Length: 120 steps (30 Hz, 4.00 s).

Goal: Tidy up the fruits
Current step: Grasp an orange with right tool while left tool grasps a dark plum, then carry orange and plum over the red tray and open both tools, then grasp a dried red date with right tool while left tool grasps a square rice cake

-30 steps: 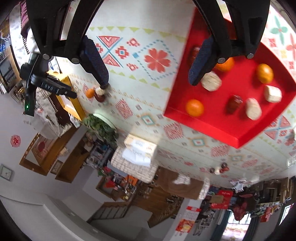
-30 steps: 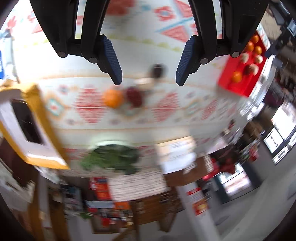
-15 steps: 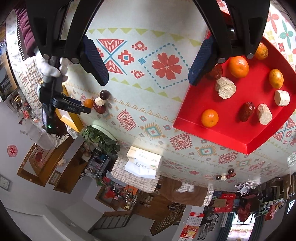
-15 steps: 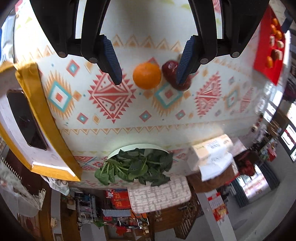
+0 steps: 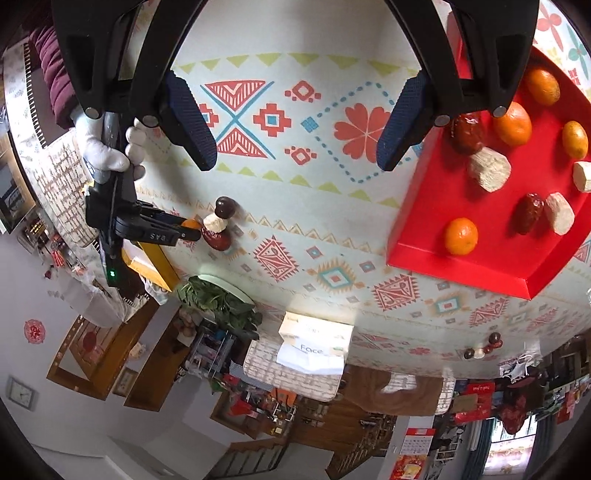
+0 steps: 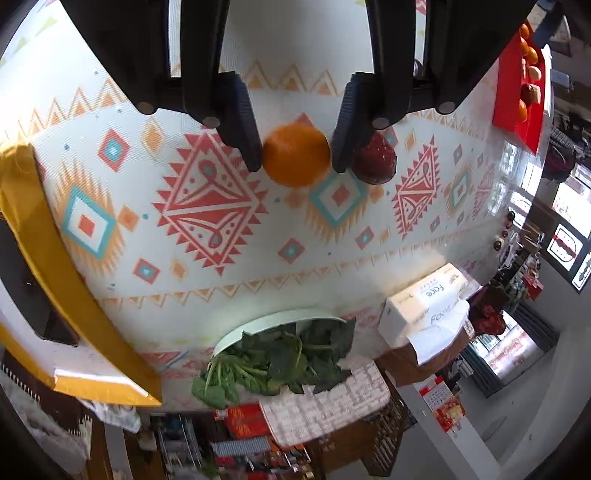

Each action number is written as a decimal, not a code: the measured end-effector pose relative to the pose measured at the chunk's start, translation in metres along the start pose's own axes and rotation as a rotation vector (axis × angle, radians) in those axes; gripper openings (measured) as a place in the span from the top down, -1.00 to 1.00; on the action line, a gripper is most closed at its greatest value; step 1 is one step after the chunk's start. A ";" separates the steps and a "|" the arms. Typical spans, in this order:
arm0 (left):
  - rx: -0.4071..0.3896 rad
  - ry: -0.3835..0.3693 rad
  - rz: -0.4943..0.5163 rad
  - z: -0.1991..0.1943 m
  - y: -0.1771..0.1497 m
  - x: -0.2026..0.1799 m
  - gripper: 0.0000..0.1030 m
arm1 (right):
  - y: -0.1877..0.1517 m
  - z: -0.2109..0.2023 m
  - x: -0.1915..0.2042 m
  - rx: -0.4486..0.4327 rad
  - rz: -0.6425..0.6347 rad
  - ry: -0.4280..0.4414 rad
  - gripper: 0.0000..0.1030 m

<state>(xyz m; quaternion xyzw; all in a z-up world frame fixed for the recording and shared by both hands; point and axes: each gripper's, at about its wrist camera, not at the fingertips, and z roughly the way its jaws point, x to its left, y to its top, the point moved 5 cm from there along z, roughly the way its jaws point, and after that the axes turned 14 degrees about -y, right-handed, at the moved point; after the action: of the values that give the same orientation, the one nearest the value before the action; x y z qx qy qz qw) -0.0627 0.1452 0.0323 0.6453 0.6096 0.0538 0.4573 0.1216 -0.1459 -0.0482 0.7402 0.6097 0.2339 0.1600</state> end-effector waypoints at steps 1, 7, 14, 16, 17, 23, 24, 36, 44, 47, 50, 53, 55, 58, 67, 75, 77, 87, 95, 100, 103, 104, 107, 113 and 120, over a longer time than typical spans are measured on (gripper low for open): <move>0.002 0.000 -0.006 0.002 0.000 0.000 -0.70 | -0.003 -0.002 0.001 -0.002 -0.007 0.006 0.19; 0.026 0.017 0.035 0.025 0.007 -0.011 -0.70 | -0.004 -0.003 0.001 -0.032 -0.001 0.014 0.26; 0.086 0.022 0.158 0.090 0.019 -0.041 -0.70 | 0.000 -0.014 -0.008 -0.052 0.006 0.044 0.27; 0.120 0.027 0.214 0.114 0.021 -0.052 -0.70 | 0.002 -0.019 -0.009 -0.059 0.011 0.064 0.27; 0.133 0.028 0.236 0.123 0.022 -0.056 -0.70 | 0.002 -0.022 -0.010 -0.063 0.011 0.076 0.27; 0.176 0.028 0.307 0.163 0.024 -0.067 -0.54 | 0.000 -0.032 -0.006 -0.066 -0.001 0.132 0.27; 0.179 0.033 0.315 0.167 0.025 -0.068 -0.54 | -0.001 -0.034 -0.004 -0.066 -0.004 0.136 0.27; 0.209 0.079 0.351 0.177 0.021 -0.070 0.54 | 0.001 -0.037 -0.002 -0.077 -0.006 0.153 0.26; 0.088 0.047 0.245 0.106 0.031 -0.052 0.54 | 0.000 -0.042 0.003 -0.092 -0.027 0.188 0.27; 0.009 0.055 0.176 0.061 0.034 -0.030 0.54 | -0.003 -0.045 0.009 -0.091 -0.035 0.212 0.27; -0.081 0.071 0.086 0.013 0.035 0.004 0.54 | -0.009 -0.045 0.020 -0.083 -0.051 0.231 0.27; -0.157 0.118 0.003 -0.033 0.032 0.044 0.54 | -0.018 -0.051 0.033 -0.081 -0.069 0.244 0.27; -0.196 0.184 -0.028 -0.059 0.030 0.071 0.54 | -0.025 -0.058 0.045 -0.082 -0.084 0.250 0.26; -0.233 0.246 -0.085 -0.086 0.028 0.107 0.54 | -0.045 -0.074 0.077 -0.061 -0.125 0.310 0.26; -0.267 0.294 -0.214 -0.118 0.007 0.168 0.54 | -0.097 -0.100 0.212 -0.004 -0.368 0.411 0.26; -0.300 0.255 -0.253 -0.134 -0.004 0.180 -0.15 | -0.132 -0.079 0.293 0.045 -0.504 0.381 0.26; -0.317 0.246 -0.249 -0.141 -0.004 0.178 -0.28 | -0.133 -0.070 0.304 0.048 -0.518 0.352 0.24; -0.365 0.208 -0.254 -0.162 -0.001 0.168 -0.47 | -0.129 -0.068 0.309 0.033 -0.480 0.337 -0.08; -0.352 0.182 -0.214 -0.157 0.003 0.141 -0.57 | -0.100 -0.089 0.253 -0.041 -0.399 0.310 -0.16; -0.326 0.153 -0.170 -0.145 0.006 0.116 -0.59 | -0.068 -0.096 0.176 -0.091 -0.303 0.224 -0.16; -0.310 0.130 -0.135 -0.134 0.006 0.096 -0.65 | -0.042 -0.093 0.116 -0.113 -0.203 0.146 -0.16; -0.303 0.122 -0.127 -0.129 0.006 0.090 -0.67 | -0.035 -0.092 0.099 -0.114 -0.173 0.127 -0.16; -0.255 0.087 -0.101 -0.106 0.005 0.072 -0.67 | -0.016 -0.079 0.056 -0.104 -0.104 0.064 -0.16; -0.164 0.058 -0.035 -0.070 -0.001 0.039 -0.67 | 0.001 -0.043 0.050 -0.077 -0.133 -0.005 -0.16; -0.136 0.076 -0.017 -0.058 0.001 0.030 -0.68 | 0.004 0.003 0.070 -0.018 -0.215 -0.062 -0.16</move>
<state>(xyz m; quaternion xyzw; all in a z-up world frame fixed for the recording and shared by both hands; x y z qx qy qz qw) -0.0910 0.2006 0.0516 0.6051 0.6268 0.1159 0.4771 0.1369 -0.0782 -0.0376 0.6760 0.6781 0.1978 0.2099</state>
